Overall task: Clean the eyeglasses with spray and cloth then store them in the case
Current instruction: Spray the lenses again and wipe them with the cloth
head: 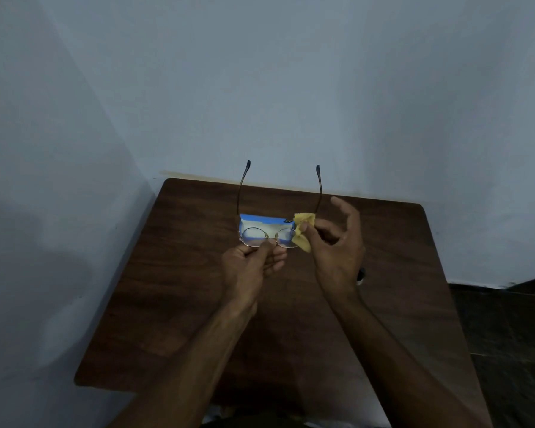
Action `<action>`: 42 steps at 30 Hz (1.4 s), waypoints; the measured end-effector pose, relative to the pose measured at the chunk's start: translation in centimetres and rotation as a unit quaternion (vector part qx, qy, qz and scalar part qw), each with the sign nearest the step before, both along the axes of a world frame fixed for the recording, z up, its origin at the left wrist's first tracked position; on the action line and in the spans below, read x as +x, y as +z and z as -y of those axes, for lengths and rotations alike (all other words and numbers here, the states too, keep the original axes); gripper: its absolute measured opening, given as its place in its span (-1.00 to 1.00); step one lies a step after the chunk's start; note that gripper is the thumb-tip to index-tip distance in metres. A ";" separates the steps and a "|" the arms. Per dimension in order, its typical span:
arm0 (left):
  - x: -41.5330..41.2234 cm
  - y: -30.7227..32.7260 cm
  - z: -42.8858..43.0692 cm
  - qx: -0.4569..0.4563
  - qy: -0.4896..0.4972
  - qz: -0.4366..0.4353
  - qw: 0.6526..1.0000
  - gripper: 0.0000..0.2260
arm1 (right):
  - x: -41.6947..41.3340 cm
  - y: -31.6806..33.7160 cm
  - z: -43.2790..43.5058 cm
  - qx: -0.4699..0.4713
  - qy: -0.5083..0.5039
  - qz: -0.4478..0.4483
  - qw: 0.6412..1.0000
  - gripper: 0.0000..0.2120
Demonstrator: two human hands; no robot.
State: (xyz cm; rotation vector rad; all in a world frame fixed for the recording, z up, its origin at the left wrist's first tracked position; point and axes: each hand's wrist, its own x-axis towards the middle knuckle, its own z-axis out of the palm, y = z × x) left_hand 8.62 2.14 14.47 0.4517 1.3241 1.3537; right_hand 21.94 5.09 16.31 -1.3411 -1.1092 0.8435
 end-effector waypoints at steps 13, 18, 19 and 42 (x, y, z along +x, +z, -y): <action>-0.2 0.5 -0.1 0.026 0.001 -0.059 0.998 -0.90 | 0.6 6.3 -5.1 0.085 -0.020 -0.020 0.996 -0.35; -0.5 0.3 0.1 0.021 0.010 -0.039 0.999 -0.89 | 0.3 4.2 -4.0 0.053 -0.001 -0.048 0.997 -0.38; -0.5 0.3 0.2 0.019 0.012 -0.030 0.999 -0.89 | 0.2 3.3 -3.5 0.040 0.005 -0.038 0.998 -0.37; -0.2 -1.1 -0.1 -0.053 0.037 -0.003 0.998 -0.86 | 0.5 0.6 0.2 0.013 -0.024 -0.095 0.995 -0.40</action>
